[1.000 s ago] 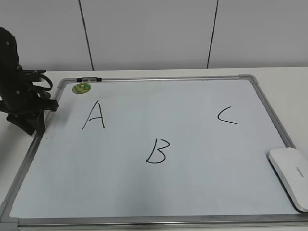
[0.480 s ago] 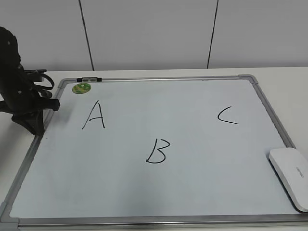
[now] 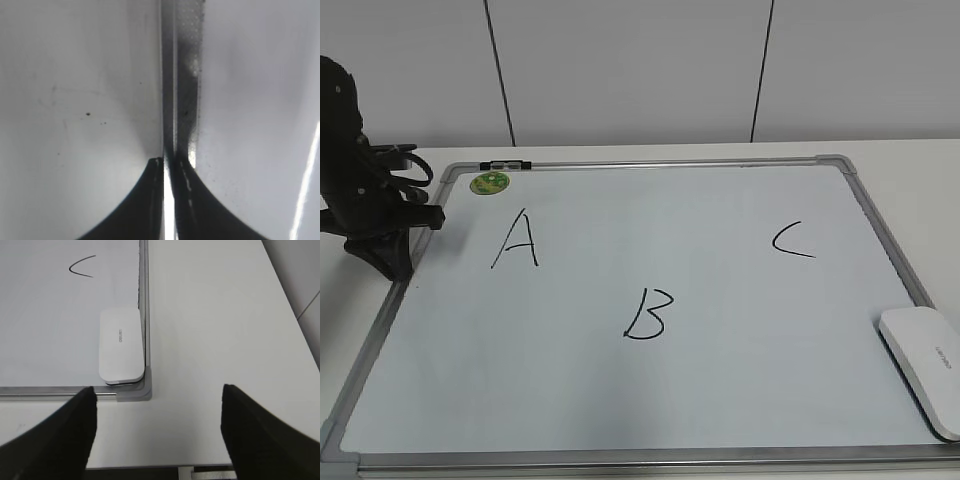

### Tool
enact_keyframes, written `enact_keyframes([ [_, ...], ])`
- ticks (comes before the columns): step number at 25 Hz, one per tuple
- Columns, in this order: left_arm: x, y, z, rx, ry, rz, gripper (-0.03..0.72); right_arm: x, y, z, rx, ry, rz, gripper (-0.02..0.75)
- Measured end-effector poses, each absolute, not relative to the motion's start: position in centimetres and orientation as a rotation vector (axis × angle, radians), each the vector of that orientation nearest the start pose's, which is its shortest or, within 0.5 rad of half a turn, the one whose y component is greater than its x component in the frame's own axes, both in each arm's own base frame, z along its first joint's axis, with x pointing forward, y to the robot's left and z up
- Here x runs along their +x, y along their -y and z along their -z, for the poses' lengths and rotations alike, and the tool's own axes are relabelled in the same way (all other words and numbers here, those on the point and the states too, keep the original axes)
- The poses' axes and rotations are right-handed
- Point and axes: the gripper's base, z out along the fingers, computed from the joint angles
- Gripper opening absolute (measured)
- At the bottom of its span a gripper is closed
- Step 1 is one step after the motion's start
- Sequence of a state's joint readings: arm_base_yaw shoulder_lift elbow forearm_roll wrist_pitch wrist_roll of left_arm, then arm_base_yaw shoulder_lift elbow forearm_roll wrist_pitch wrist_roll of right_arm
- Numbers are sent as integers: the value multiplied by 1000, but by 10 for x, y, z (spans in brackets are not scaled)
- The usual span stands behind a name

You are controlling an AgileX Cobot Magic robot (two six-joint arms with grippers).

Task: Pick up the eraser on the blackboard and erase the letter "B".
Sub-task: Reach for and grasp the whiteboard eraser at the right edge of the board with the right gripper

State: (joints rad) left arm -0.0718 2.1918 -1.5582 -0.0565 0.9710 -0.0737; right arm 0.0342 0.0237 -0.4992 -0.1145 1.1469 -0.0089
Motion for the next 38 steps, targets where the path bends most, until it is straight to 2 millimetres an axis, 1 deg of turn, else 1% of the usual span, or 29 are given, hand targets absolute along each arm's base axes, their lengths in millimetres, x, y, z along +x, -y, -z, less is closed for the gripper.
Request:
enact_keyframes([
  [5,425,35,-128,-50,-3090,79,33,15,10,-272,-49,-2266,141,573],
  [6,425,35,-128,-50,-3090,79,33,25,9,-272,-56,-2333,143,573],
  [8,425,35,-128,-50,-3090,79,33,41,8,-273,-65,-2408,143,573],
  [9,425,35,-128,-50,-3090,79,33,45,8,-274,-67,-2423,138,573],
  [10,425,35,-128,-50,-3090,79,33,57,6,-275,-71,-2476,118,573],
  [16,425,35,-128,-50,-3090,79,33,100,-1,-281,-64,-2566,25,573],
  [18,425,35,-128,-50,-3090,79,33,108,-3,-280,-61,-2594,10,573],
  [19,425,35,-128,-50,-3090,79,33,121,-4,-277,-57,-2642,-9,573],
  [23,425,35,-128,-50,-3090,79,33,146,-9,-266,-67,-2750,-70,573],
  [24,425,35,-128,-50,-3090,79,33,156,-11,-262,-83,-2783,-92,573],
  [25,425,35,-128,-51,-3090,80,33,160,-12,-261,-85,-2789,-105,573],
  [27,425,35,-128,-51,-3090,80,33,178,-16,-254,-114,-2827,-142,573],
  [29,425,35,-128,-53,-3090,80,33,187,-18,-251,-133,-2847,-150,573],
  [31,425,35,-128,-53,-3090,80,33,202,-22,-243,-165,-2885,-154,573],
  [34,425,35,-128,-54,-3090,82,33,217,-26,-232,-188,-2912,-151,574],
  [38,425,35,-128,-54,-3090,82,33,230,-25,-220,-204,-2940,-120,587],
])
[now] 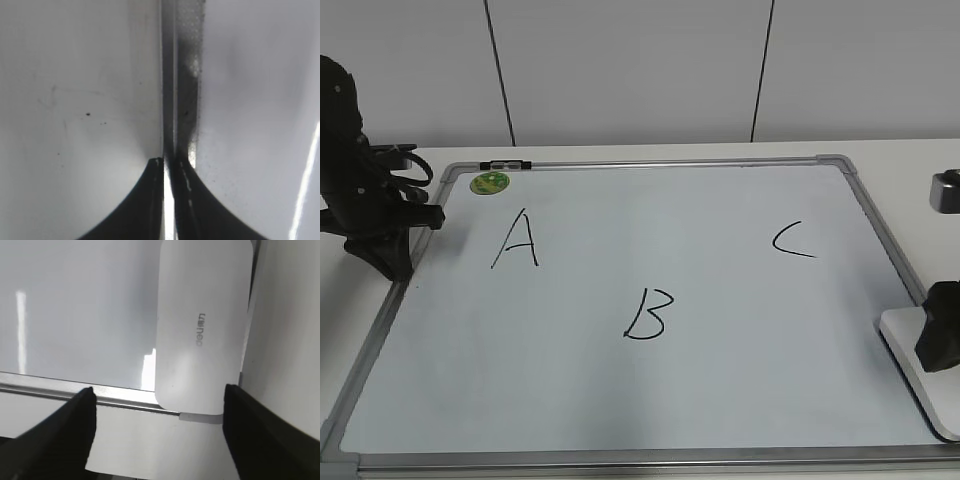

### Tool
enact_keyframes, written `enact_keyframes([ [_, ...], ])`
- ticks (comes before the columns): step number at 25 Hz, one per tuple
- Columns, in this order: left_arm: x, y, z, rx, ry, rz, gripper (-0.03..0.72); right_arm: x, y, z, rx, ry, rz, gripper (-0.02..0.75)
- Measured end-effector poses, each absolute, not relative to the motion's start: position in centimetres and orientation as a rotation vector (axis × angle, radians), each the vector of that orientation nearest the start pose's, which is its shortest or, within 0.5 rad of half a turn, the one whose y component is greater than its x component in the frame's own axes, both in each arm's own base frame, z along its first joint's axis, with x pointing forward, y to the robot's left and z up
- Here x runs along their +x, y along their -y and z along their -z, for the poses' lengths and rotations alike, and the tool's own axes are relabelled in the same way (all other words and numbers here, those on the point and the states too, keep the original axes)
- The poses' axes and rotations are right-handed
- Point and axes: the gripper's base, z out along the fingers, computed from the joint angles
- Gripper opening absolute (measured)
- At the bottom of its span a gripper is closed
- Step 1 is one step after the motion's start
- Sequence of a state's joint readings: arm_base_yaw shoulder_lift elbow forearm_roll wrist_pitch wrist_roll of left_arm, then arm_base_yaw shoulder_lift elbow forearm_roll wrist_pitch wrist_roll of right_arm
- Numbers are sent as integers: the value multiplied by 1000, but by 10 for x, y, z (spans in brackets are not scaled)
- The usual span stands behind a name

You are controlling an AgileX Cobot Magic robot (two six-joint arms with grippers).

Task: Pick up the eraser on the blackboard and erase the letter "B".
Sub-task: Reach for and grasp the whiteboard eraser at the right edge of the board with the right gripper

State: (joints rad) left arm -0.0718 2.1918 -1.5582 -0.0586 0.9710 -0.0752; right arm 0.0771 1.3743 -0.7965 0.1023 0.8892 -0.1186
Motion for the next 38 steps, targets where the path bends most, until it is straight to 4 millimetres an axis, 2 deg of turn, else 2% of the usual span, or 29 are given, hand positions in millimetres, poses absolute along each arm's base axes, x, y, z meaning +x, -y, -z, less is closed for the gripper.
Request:
enact_keyframes([
  [5,425,35,-128,-54,-3090,82,33,245,-22,-205,-221,-2995,-53,661],
  [9,425,35,-128,-54,-3090,82,33,258,-19,-198,-190,-3013,14,670],
  [16,425,35,-128,-54,-3090,82,33,276,-20,-180,-177,-3070,19,670],
  [22,425,35,-128,-54,-3090,82,33,279,-20,-167,-179,-3101,20,670],
  [28,425,35,-128,-54,-3090,82,33,283,-13,-156,-111,-3131,0,668],
  [38,425,36,-128,-67,-3091,101,33,286,-15,-155,-94,-3106,-37,627],
])
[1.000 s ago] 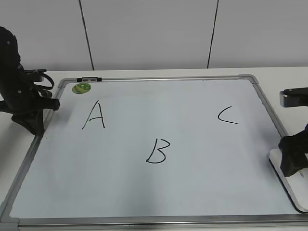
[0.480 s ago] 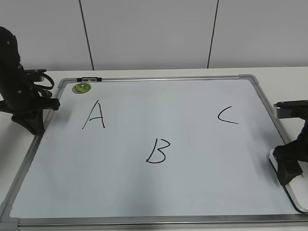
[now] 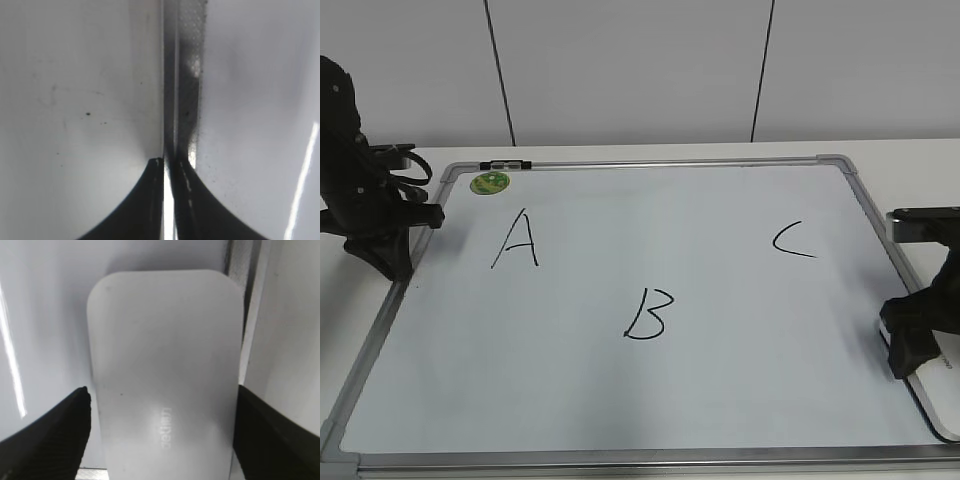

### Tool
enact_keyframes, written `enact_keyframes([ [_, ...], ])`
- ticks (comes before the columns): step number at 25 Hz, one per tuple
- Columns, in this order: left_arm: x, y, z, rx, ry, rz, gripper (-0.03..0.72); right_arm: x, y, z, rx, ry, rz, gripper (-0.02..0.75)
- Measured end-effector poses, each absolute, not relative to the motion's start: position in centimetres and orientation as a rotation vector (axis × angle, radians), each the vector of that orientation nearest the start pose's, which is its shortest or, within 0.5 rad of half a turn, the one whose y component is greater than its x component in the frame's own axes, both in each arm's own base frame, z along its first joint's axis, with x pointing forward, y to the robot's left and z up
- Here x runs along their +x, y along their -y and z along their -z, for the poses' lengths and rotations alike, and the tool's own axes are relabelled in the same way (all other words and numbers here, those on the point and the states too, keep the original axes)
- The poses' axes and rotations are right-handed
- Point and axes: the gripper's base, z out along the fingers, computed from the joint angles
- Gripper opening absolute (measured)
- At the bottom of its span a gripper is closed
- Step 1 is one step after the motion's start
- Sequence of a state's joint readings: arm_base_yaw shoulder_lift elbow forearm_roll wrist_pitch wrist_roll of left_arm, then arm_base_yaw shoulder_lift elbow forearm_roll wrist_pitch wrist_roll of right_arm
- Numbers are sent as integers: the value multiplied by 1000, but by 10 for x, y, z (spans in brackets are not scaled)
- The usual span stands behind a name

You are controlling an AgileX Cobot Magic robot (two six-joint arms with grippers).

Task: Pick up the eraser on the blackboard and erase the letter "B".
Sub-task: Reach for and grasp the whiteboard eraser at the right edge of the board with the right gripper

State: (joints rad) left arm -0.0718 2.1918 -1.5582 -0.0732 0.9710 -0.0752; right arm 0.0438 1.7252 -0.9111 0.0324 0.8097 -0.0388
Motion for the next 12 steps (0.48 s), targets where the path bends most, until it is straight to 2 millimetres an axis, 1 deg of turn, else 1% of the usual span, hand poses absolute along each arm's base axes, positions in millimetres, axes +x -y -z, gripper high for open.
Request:
enact_keyframes([
  [3,425,36,-128,-67,-3091,101,33,286,-15,-155,-99,-3105,-37,601],
  [4,425,36,-128,-67,-3091,101,33,286,-15,-155,-99,-3105,-37,573],
  [6,425,36,-128,-67,-3091,101,34,286,-15,-155,-101,-3105,-37,546],
  [12,425,36,-128,-69,-3091,104,34,286,-15,-155,-101,-3103,-37,529],
])
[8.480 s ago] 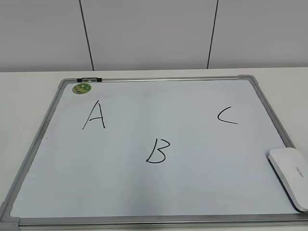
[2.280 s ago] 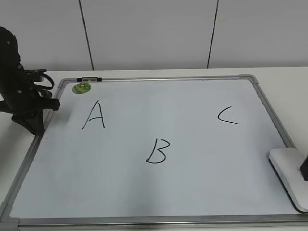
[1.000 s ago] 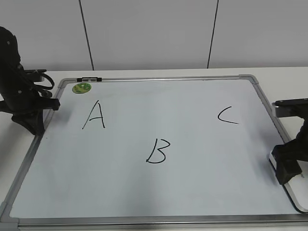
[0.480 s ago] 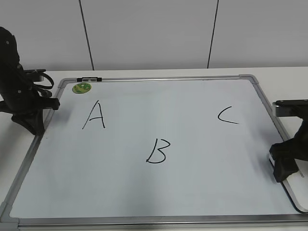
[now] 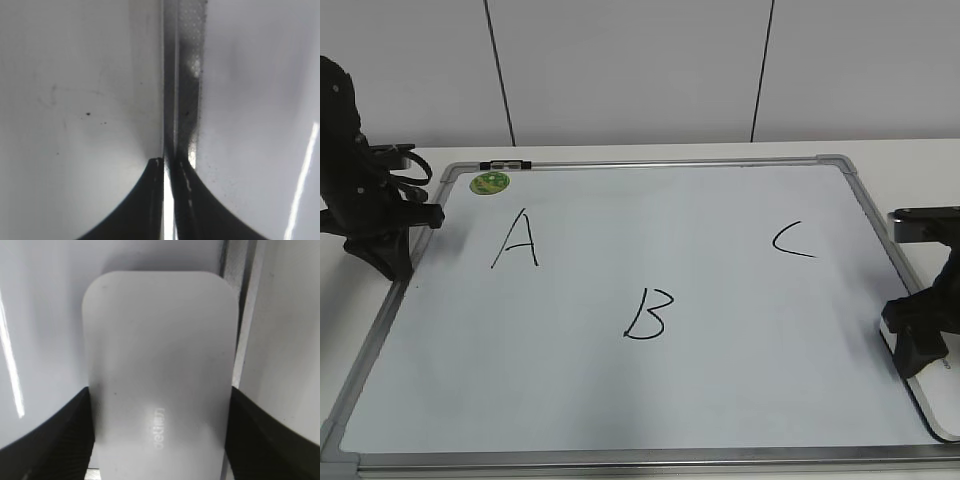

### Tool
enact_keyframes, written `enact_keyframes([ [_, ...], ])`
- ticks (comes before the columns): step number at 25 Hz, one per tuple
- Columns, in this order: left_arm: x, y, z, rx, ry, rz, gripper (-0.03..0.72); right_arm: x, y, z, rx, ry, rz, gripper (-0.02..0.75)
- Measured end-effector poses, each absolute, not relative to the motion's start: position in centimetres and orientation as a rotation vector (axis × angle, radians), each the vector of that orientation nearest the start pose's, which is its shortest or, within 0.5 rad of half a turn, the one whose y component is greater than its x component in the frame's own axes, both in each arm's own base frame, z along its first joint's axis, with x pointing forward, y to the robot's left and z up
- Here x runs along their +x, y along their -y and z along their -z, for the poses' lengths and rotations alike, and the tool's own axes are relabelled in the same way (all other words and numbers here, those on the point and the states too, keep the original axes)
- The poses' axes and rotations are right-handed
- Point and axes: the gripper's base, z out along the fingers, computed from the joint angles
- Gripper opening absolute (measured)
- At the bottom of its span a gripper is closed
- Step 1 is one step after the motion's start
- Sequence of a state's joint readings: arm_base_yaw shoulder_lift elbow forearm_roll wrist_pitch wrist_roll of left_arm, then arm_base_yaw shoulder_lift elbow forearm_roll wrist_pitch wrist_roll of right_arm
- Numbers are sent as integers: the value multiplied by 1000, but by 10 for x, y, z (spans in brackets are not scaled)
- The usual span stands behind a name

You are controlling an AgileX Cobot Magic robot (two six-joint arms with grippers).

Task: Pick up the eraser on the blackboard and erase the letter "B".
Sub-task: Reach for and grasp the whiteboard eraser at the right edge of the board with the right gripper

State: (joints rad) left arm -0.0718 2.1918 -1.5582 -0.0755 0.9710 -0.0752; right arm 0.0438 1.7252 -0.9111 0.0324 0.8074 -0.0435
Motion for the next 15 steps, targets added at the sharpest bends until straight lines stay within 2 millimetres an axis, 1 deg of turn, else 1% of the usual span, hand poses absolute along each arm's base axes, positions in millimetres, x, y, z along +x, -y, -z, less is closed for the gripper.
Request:
enact_keyframes([
  [8,425,36,-128,-72,-3090,108,34,286,-15,-155,-104,-3103,-38,527],
  [11,425,36,-128,-72,-3090,108,34,289,-18,-157,-58,-3106,-90,527],
  [14,425,37,-128,-74,-3090,112,34,294,-23,-165,-16,-3120,-160,527],
  [15,425,37,-128,-74,-3090,112,34,301,-32,-177,-65,-3109,-176,527],
])
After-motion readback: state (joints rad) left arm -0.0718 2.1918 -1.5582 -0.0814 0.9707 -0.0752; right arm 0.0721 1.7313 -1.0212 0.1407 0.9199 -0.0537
